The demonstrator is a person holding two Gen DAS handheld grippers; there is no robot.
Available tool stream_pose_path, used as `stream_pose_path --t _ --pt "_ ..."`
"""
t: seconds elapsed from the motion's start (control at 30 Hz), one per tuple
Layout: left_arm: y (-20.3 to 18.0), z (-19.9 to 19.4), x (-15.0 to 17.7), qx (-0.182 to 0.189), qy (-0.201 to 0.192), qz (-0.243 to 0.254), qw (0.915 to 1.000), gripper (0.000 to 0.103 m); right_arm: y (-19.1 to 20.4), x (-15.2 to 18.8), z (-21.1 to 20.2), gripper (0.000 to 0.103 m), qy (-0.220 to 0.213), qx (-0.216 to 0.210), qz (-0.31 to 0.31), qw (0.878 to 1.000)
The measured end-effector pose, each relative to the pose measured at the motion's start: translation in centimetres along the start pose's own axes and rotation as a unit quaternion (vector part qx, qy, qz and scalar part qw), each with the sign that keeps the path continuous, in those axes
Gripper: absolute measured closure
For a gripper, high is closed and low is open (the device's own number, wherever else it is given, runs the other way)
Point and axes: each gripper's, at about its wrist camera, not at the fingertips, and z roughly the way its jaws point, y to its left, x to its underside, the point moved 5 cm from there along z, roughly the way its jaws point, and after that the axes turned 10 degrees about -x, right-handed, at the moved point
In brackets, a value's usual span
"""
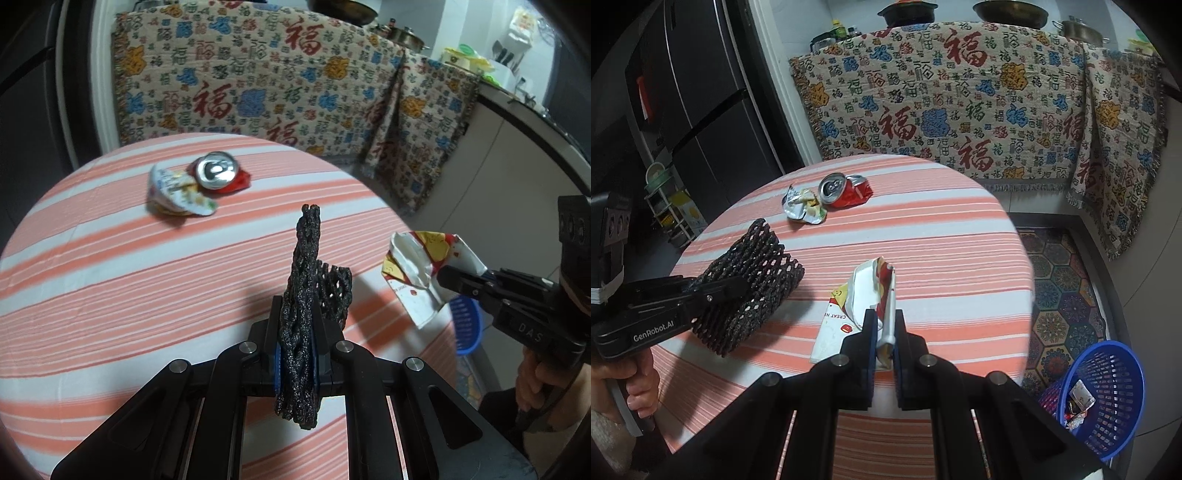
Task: Collect trash
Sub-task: 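Lift the mesh net and paper wrapper and carry both over the wastebasket, then open both tools to drop the net and wrapper into the wastebasket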
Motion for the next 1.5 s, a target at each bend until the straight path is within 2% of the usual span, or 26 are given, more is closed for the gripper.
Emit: stream_pose_path --t 0.1,0.23,0.43,0.6,0.7,0.9,1.23,1.3,1.43,1.5 --pt "-2.6 0.0 -0.8 0.018 0.001 0.014 0.9997 0.093 -1.4 -0.5 -1.6 0.095 -0.013 0.006 0.005 1.000" --pt "-7.9 0.2 -2.8 0.054 -0.003 0.047 0.9974 0.093 -5.4 -1.4 -5.2 0.095 -0.041 0.032 0.026 0.998" --pt "-18.0 0.4 -5.6 0.118 -0.017 0.097 0.9882 0.093 -13.8 -0.6 -12.3 0.095 -0.072 0.122 0.058 0.988" --pt "-26.0 3.1 -6.0 0.167 0.003 0.115 0.9792 0.093 -21.0 2.4 -15.9 0.095 -0.064 0.180 0.102 0.976" --pt "-30.4 5.6 -5.6 0.187 0.019 0.124 0.9742 0.093 -24.5 4.5 -16.3 0.095 -0.050 0.196 0.124 0.971" --pt "-36.0 10.3 -4.2 0.205 0.054 0.127 0.9691 0.093 -31.1 8.9 -15.5 0.095 -0.033 0.205 0.172 0.963" --pt "-40.3 15.4 -2.0 0.209 0.089 0.124 0.9658 0.093 -37.3 13.0 -12.9 0.093 0.025 0.186 0.196 0.962" --pt "-41.0 16.5 -1.9 0.210 0.092 0.128 0.9649 0.089 -38.1 13.4 -12.5 0.092 0.030 0.182 0.199 0.963" --pt "-41.8 18.1 -1.6 0.212 0.096 0.127 0.9642 0.057 -39.6 13.9 -11.9 0.092 0.031 0.183 0.195 0.963" --pt "-42.1 18.8 -1.5 0.214 0.099 0.123 0.9640 0.049 -40.4 13.9 -11.3 0.086 0.030 0.182 0.194 0.964"
